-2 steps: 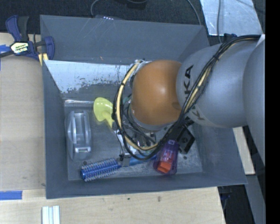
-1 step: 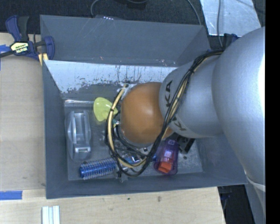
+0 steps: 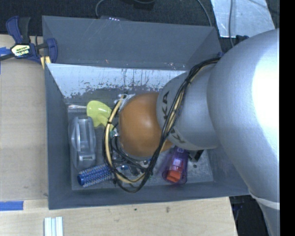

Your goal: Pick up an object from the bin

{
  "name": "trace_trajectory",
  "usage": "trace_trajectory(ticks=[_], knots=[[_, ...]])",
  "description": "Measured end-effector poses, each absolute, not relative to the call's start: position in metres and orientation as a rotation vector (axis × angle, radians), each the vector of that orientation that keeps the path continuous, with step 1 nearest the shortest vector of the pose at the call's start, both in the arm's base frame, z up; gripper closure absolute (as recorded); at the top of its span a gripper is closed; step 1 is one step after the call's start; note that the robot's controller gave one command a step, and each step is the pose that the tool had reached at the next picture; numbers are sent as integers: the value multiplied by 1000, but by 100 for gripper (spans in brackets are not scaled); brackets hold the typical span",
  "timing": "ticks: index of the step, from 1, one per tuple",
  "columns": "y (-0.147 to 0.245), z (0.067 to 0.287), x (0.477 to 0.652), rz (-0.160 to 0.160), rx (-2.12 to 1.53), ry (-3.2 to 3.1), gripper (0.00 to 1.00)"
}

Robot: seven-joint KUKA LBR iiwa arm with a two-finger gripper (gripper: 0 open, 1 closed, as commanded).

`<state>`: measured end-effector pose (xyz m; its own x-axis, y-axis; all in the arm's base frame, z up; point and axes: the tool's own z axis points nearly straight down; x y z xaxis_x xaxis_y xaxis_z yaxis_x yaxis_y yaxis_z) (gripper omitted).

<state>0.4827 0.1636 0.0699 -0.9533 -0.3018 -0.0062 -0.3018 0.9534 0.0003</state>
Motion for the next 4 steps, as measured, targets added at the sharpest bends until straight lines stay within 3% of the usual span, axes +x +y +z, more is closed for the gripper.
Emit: trace_trajectory(ticks=[4], knots=[[163, 77, 483, 2, -478, 3097, 100]])
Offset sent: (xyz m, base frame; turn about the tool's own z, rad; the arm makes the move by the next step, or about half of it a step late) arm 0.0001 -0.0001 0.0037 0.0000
